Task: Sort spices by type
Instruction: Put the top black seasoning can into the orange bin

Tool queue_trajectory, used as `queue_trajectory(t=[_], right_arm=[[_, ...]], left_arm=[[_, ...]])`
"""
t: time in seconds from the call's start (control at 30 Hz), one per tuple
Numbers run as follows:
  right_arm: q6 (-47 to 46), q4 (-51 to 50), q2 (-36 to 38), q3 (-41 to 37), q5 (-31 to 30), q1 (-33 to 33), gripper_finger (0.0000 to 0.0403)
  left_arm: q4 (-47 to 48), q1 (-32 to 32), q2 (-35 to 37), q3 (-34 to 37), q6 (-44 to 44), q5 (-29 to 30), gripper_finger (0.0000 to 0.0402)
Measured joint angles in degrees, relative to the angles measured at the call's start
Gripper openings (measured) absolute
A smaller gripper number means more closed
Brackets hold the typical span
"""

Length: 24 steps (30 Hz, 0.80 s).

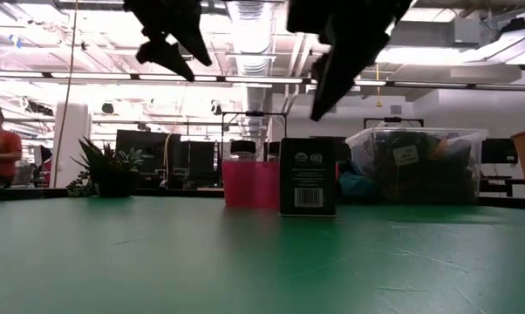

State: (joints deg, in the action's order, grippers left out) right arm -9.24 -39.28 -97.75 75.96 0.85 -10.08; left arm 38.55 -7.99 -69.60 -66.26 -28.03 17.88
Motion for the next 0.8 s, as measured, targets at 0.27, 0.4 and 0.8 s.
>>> queue_trajectory(t=[0.27, 0.4, 0.8], right_arm=[[5.3, -2.1, -6.4, 5.9, 0.6, 1.3, 0.0347], [5.8, -3.0, -9.6, 7.0, -1.9, 1.3, 0.0373], [6.1, -5.1, -11.5, 7.1, -2.4, 1.4, 0.0261]], left_arm=[[2.5, 0.0, 4.8, 2.8, 0.3, 4.0, 0.0260], [4.9, 0.0, 4.9, 2.9, 0.3, 4.1, 0.0260], [10.1, 0.0, 4.9, 2.9, 2.0, 6.4, 0.0260]])
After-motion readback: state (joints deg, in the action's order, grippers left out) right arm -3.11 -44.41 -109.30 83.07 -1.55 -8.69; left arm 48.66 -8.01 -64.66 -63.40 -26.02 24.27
